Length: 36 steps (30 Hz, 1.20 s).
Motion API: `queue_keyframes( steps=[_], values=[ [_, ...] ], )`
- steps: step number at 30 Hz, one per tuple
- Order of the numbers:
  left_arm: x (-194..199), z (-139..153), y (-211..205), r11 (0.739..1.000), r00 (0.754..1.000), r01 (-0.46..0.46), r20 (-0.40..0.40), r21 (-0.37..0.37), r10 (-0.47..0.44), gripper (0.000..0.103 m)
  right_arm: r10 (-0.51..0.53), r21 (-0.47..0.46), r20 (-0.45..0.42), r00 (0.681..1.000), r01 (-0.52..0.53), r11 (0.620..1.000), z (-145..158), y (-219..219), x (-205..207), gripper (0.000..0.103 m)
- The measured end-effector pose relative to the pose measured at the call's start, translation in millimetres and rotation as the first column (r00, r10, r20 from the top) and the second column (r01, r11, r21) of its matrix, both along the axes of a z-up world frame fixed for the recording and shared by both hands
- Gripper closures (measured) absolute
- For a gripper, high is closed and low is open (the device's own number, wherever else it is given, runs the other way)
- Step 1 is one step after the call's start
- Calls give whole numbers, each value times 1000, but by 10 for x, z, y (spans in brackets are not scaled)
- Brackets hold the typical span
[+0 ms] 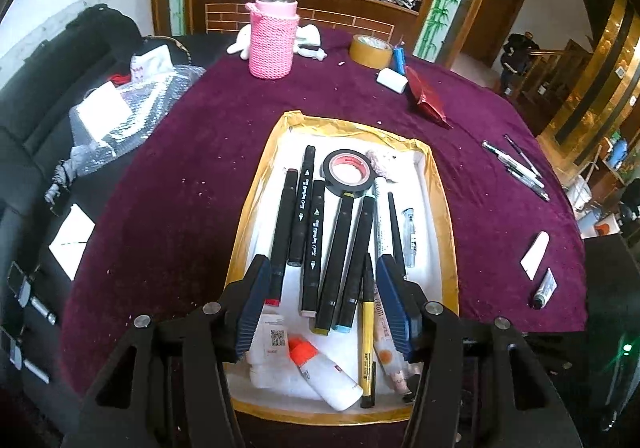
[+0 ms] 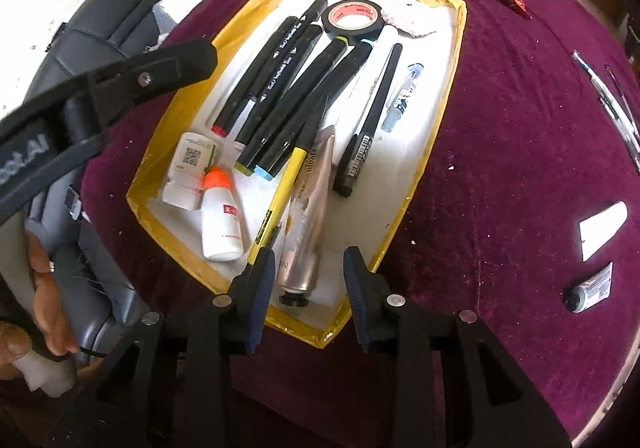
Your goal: Organize objects
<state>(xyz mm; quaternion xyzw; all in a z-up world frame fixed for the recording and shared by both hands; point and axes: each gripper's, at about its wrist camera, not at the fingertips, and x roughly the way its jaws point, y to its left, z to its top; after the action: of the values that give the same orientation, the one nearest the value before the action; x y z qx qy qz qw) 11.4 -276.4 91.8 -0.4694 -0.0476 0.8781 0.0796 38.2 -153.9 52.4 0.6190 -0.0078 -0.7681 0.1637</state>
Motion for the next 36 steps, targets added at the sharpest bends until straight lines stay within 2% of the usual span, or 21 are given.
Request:
queue_keyframes(
  steps=[9,13,14,21,24,26,28,29,31,32,34,36],
  values=[
    [271,168,270,992,995,-96,-31,-78,94,54,57,-45,-35,998,-59,997,164,273,124,69],
    [388,255,435,977,987,-155,-67,-143,147,53,77,-64,-48,996,-80,995,223,450,186,68],
    [417,280,481,973,984,-172,-77,-157,161,49,84,-67,-52,995,-88,994,246,499,220,67],
    [595,377,752,952,970,-235,-115,-196,215,49,117,-92,-71,991,-124,988,297,791,318,66],
    [682,431,870,935,960,-267,-146,-234,238,49,126,-104,-79,989,-133,986,309,899,346,66],
    [780,519,925,915,943,-312,-199,-257,266,49,134,-110,-87,987,-143,984,324,958,361,66],
    [914,672,953,900,914,-362,-283,-241,292,48,145,-114,-102,984,-157,981,350,1002,378,66],
    [978,742,952,897,898,-382,-319,-223,303,45,150,-114,-110,983,-163,980,362,1013,383,66],
    [1123,913,943,905,864,-399,-392,-151,316,19,160,-111,-128,979,-175,978,395,1034,388,66],
    [1162,959,923,916,859,-386,-404,-109,314,1,165,-108,-139,976,-181,978,414,1041,383,66],
    [1177,1022,855,929,853,-370,-406,-25,329,1,175,-98,-161,971,-192,976,456,1048,365,66],
    [1106,1031,789,931,866,-365,-357,24,349,1,184,-85,-186,965,-203,976,504,1043,338,66]
  ],
)
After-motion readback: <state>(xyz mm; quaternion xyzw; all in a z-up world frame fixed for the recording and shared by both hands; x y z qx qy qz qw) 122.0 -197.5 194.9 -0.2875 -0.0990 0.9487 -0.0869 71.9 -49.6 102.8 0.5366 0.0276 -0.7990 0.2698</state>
